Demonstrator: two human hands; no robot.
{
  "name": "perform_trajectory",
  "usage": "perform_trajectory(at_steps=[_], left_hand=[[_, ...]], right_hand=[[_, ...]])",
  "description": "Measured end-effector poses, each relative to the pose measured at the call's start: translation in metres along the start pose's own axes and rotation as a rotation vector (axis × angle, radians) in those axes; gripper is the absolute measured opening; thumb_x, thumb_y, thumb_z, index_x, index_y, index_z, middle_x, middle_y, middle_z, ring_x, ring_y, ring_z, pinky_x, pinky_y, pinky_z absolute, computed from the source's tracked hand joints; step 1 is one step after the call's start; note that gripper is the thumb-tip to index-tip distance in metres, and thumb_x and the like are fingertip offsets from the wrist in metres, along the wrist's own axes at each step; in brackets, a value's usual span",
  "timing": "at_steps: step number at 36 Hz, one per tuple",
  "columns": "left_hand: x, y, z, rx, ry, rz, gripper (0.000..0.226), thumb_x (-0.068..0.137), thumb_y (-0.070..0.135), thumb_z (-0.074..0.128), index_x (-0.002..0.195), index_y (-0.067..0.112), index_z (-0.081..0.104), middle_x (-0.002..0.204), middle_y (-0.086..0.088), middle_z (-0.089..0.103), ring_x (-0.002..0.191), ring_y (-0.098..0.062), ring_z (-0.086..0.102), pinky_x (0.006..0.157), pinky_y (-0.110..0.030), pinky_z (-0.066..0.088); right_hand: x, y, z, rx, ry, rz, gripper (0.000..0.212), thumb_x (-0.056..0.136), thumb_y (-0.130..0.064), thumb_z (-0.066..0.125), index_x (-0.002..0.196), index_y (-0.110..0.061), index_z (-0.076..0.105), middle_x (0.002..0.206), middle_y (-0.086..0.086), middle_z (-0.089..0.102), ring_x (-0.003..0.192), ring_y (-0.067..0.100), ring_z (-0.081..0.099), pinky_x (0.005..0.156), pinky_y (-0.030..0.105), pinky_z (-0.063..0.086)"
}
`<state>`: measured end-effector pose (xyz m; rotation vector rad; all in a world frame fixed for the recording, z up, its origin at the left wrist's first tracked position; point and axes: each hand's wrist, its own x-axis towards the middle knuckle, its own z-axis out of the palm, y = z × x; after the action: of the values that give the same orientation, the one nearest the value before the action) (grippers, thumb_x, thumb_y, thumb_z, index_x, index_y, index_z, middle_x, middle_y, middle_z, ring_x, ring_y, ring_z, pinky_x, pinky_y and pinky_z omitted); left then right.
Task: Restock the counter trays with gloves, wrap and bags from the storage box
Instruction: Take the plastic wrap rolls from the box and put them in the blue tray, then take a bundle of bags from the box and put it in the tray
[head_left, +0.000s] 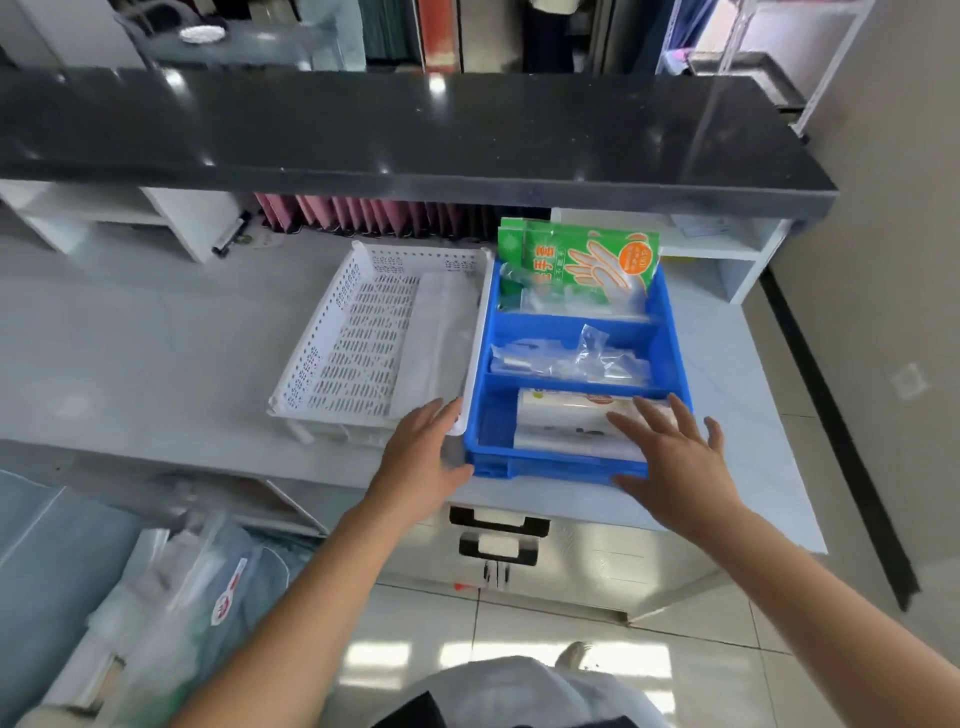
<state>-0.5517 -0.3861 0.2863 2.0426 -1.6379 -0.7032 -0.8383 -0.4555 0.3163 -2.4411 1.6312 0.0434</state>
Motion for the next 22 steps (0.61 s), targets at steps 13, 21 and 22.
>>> perform_trajectory(at_steps=[13,21,22], left_hand=[[-0.175,-0.113,-0.035,0.092,0.265,-0.195,0.093,0.087,0.064,0.054,0.155,0.041,-0.005,0.164,0.009,-0.017,0.152,-0.020,-0.013,0.123,-0.046,0.002],[-0.282,-0.202,-0.023,-0.047,0.327,-0.623,0.093,0.084,0.069,0.054,0.156,0.038,0.005,0.166,0.003,-0.007,0.153,-0.024,-0.006,0.121,-0.047,0.004],[-0.291,-0.207,-0.024,-0.083,0.354,-0.663,0.091,0.085,0.068,0.054,0.156,0.038,0.007,0.167,0.003,-0.004,0.153,-0.023,-0.004,0.121,-0.047,0.006]], right_hand=[[-0.074,-0.226,0.067,0.374,-0.002,-0.315,0.069,0.091,-0.062,0.049,0.153,-0.040,0.027,0.165,-0.005,0.013,0.154,0.020,0.001,0.123,0.048,0.007],[-0.093,-0.314,0.116,0.139,-0.283,-0.606,0.072,0.089,-0.073,0.035,0.153,-0.044,0.018,0.166,-0.010,0.001,0.153,0.019,-0.007,0.123,0.046,0.003],[-0.094,-0.324,0.117,0.135,-0.298,-0.638,0.072,0.089,-0.071,0.037,0.153,-0.044,0.020,0.166,-0.010,0.002,0.153,0.019,-0.005,0.123,0.046,0.004]])
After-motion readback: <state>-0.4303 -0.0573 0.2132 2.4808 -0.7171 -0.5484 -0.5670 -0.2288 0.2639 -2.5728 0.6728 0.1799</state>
